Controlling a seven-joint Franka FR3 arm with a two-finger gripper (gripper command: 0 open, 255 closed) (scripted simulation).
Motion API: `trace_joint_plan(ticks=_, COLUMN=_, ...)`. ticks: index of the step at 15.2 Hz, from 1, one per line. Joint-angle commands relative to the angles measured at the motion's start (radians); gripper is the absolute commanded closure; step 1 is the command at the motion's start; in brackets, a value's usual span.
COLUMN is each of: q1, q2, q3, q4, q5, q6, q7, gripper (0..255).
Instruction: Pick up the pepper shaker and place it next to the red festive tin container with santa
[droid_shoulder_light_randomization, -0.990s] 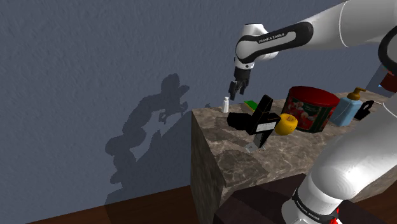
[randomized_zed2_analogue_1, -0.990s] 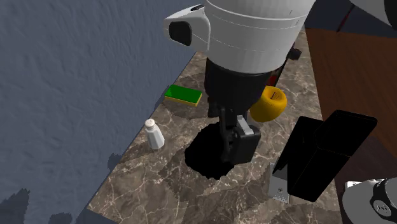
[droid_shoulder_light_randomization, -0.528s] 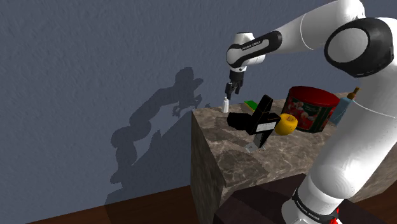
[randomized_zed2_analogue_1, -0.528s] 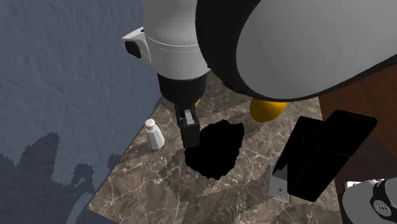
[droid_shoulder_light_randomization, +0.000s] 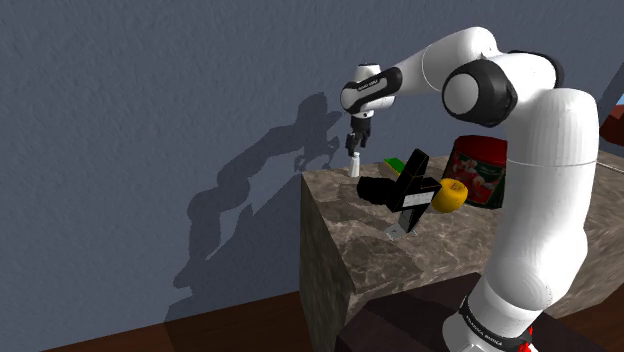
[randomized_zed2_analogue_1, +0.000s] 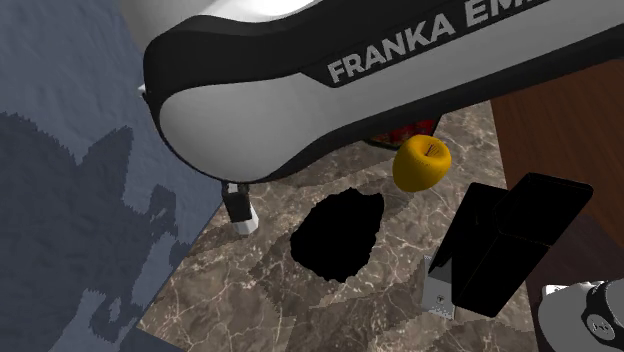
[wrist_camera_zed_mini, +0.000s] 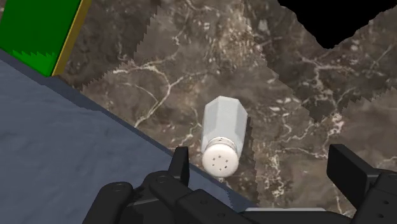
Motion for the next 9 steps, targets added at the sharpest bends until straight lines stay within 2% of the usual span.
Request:
trace_joint_plan(ticks=1, q1=-0.018, q2=0.080, q3=0.001, q4=0.085, q5=0.012, q6=-0.003, q7=-0.024, gripper=0)
trace_joint_plan(ticks=9, q1=-0.030, q2=0.139, q3=0.007, q4=0.064, q5=0.026, q6=0.075, q7=-0.034, gripper=0)
